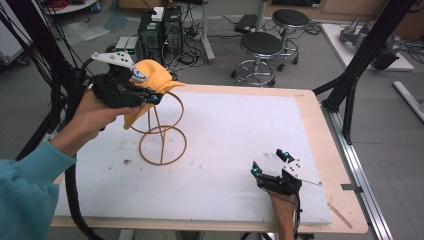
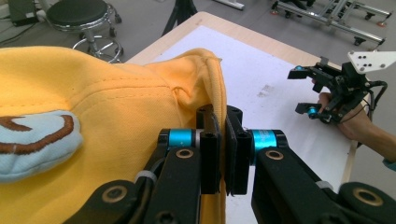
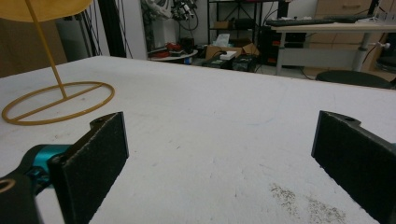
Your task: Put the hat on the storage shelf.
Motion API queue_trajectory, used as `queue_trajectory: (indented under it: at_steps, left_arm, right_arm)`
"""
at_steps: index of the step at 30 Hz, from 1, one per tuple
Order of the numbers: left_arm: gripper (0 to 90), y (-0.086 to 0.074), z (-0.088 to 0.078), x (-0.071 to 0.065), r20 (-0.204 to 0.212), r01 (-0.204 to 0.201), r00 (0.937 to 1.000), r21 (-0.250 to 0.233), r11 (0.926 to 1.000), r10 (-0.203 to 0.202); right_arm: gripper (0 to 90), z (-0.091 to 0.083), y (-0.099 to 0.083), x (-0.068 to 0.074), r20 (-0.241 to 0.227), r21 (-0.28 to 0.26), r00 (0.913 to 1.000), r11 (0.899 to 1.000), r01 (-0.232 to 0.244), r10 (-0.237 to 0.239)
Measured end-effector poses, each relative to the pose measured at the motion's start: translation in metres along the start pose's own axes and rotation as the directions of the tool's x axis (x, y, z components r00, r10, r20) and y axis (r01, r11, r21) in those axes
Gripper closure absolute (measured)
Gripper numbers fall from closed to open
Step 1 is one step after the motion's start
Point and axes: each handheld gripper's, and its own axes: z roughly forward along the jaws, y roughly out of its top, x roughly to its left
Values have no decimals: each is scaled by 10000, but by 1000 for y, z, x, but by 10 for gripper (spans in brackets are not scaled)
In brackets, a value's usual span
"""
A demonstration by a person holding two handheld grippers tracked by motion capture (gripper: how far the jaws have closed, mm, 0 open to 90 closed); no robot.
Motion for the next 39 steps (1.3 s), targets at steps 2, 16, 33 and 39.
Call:
queue_trajectory:
  at_steps: [2,16,33,39]
  left_arm:
    - [858,-1,3,-3,64,-30,10000,11,10000,30]
    - [857,-20,27,-20,519,-37,9986,182,9998,28]
    - [836,-40,45,-29,866,17,9962,287,9996,-42]
    - [775,-44,50,-30,1185,76,9929,399,9992,-123]
  right_arm:
    - [27,0,0,0,5,-12,10000,10000,17,-17]
    - [27,0,0,0,-13,-11,10000,10000,31,-31]
    - [27,0,0,1,17,-32,9999,9999,109,-109]
    - [27,0,0,0,15,-36,10000,10000,85,-85]
